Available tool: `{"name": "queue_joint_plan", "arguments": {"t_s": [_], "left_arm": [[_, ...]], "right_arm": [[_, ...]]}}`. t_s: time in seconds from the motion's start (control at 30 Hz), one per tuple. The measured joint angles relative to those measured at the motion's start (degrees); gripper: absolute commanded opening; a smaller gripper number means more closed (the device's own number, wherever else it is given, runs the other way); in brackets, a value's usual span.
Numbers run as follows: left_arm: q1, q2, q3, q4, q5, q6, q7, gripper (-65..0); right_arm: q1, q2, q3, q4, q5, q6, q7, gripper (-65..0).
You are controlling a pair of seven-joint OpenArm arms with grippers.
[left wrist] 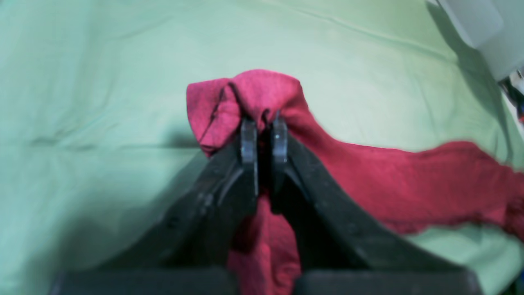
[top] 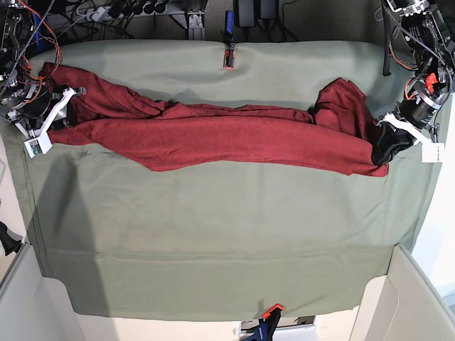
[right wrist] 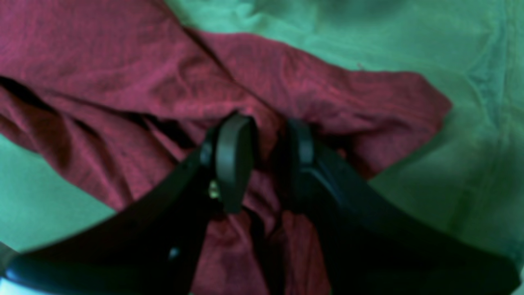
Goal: Fold the T-shirt properly
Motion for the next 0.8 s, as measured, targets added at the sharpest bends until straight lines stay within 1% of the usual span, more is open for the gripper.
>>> {"name": "queue_joint_plan", "arguments": {"t_s": [0.1,0.33,0.47,0.5,0.57,0.6,0.63,0.73,0.77,0.8], "left_arm": [[1.0,-0.2,1.0,1.3,-0.3,0.7,0.0,-65.0],[5.2,-0.2,1.9,1.2,0.1,0.9,0.4,-65.0],[5.4,-0.2,1.9,1.2,3.1,0.9,0.4,-65.0],[5.4,-0.2,1.9,1.2,3.1,0.9,0.9,-60.1],[5.4,-0.2,1.9,1.2,3.5,0.9,3.1,-39.5],[5.4,-0.2,1.9,1.2,3.7,1.4,4.3,-30.6],[5.4,-0.2,1.9,1.2,3.8,3.1,5.1,-25.6],[5.9,-0.2,1.8,1.2,3.7,5.6,5.4,-24.8],[6.0,-0.2,1.8,1.2,2.7,6.5,6.1,-24.9],[6.2,-0.2,1.4,1.2,0.9,6.4,7.3,-24.9]], "right_arm": [[0.0,0.0,0.0,0.0,0.0,0.0,0.0,-47.0],[0.0,0.0,0.0,0.0,0.0,0.0,0.0,-47.0],[0.0,0.0,0.0,0.0,0.0,0.0,0.0,-47.0],[0.0,0.0,0.0,0.0,0.0,0.0,0.0,-47.0],[0.0,0.0,0.0,0.0,0.0,0.0,0.0,-47.0],[0.0,0.0,0.0,0.0,0.0,0.0,0.0,-47.0],[0.0,0.0,0.0,0.0,0.0,0.0,0.0,-47.0],[0.0,0.0,0.0,0.0,0.0,0.0,0.0,-47.0],[0.0,0.0,0.0,0.0,0.0,0.0,0.0,-47.0],[0.0,0.0,0.0,0.0,0.0,0.0,0.0,-47.0]]}}
